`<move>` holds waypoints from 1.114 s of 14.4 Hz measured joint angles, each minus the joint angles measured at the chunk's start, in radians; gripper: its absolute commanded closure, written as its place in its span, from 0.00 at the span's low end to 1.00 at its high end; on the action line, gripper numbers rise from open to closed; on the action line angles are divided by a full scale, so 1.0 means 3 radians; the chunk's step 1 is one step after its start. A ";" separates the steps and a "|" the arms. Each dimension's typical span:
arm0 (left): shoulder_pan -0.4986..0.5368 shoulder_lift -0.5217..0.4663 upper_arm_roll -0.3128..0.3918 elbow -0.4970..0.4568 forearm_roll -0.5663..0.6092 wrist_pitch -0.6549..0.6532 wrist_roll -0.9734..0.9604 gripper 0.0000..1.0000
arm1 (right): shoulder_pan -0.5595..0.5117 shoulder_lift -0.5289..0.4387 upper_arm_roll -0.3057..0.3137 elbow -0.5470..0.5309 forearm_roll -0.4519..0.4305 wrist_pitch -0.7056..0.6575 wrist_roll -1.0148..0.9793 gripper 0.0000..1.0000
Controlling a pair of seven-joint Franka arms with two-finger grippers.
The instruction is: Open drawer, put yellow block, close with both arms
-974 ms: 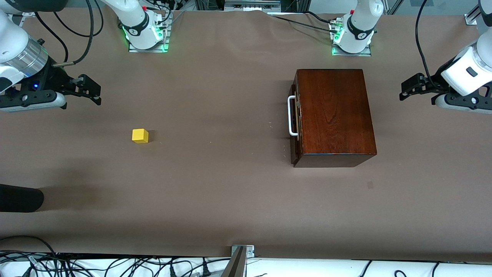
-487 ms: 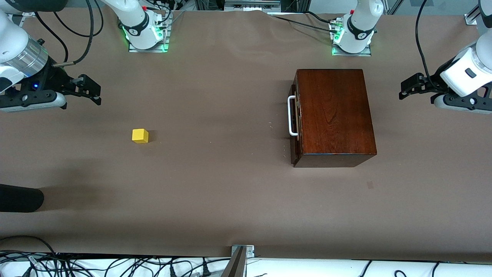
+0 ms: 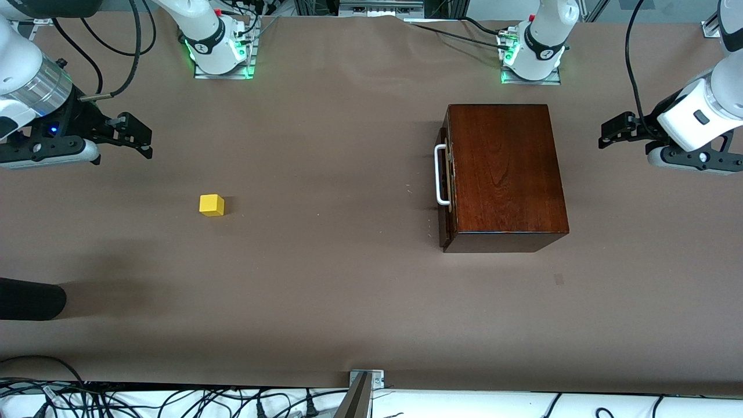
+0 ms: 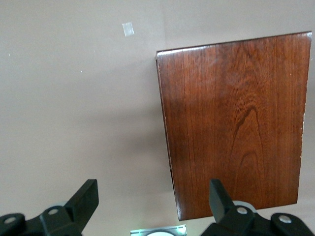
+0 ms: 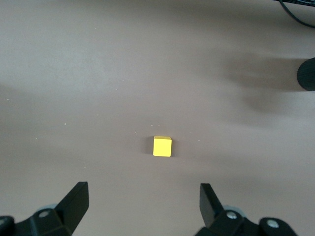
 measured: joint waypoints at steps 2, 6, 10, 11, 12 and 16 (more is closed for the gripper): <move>-0.0037 0.0031 -0.0011 0.0102 0.0000 -0.0202 0.0000 0.00 | 0.0000 0.0000 0.0000 0.0000 0.0000 0.0000 0.0000 0.00; -0.0221 0.0184 -0.0036 0.0275 -0.0001 -0.0386 0.0018 0.00 | 0.0000 0.0000 -0.0001 0.0000 0.0000 0.0000 -0.0001 0.00; -0.0703 0.0282 -0.0066 0.0317 -0.0002 -0.0277 -0.0315 0.00 | 0.0000 0.0000 -0.0002 0.0000 0.0000 0.0000 -0.0001 0.00; -0.0878 0.0329 -0.0078 0.0317 -0.0002 -0.0153 -0.0528 0.00 | 0.0000 0.0000 -0.0003 0.0000 0.0000 0.0000 -0.0001 0.00; -0.1056 0.0392 -0.0088 0.0318 -0.0002 -0.0027 -0.0758 0.00 | 0.0000 0.0000 -0.0003 0.0000 0.0000 0.0000 -0.0001 0.00; -0.1680 0.0703 -0.0102 0.0321 0.0002 0.0344 -0.1613 0.00 | 0.0000 0.0000 -0.0003 0.0000 0.0000 0.0000 -0.0002 0.00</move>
